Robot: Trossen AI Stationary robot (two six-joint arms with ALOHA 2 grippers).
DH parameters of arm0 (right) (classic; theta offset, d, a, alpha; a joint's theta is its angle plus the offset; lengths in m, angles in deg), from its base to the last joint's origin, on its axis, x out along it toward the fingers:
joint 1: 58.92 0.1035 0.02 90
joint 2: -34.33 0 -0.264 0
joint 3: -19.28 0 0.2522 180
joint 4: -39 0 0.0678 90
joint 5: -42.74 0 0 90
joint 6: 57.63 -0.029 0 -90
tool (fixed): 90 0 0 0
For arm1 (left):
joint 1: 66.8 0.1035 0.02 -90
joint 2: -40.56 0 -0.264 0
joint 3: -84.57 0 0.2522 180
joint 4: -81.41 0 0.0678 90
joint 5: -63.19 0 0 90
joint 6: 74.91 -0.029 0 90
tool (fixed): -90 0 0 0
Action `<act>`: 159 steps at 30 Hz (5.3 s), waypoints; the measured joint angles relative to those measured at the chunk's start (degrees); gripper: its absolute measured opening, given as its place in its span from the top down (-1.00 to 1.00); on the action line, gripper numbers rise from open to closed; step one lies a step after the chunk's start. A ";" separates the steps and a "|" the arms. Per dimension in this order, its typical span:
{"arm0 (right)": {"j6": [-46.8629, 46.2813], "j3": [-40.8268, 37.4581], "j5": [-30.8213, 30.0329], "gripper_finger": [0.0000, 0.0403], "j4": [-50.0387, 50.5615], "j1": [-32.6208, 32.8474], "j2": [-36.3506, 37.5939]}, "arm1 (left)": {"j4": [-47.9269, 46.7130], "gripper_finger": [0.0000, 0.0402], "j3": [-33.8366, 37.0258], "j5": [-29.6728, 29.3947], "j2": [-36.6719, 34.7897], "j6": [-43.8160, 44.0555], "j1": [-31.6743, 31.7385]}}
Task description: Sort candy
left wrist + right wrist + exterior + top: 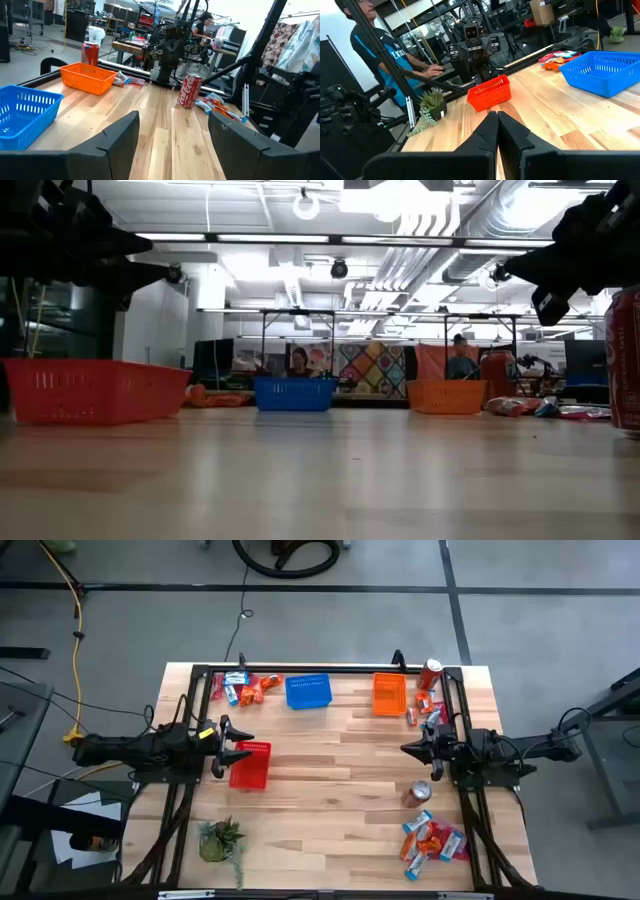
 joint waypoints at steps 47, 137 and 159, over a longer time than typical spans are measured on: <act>0.00 0.02 0.00 0.98 0.00 0.00 0.00 | 0.01 -0.11 0.02 0.00 -0.02 0.01 0.00; 0.00 0.02 -0.01 0.98 0.00 0.00 0.00 | -0.98 -0.11 -38.66 -26.04 40.61 22.43 2.00; 0.00 0.01 -0.02 0.98 0.00 0.02 0.00 | -46.88 -0.11 -53.22 -0.25 78.78 25.53 42.89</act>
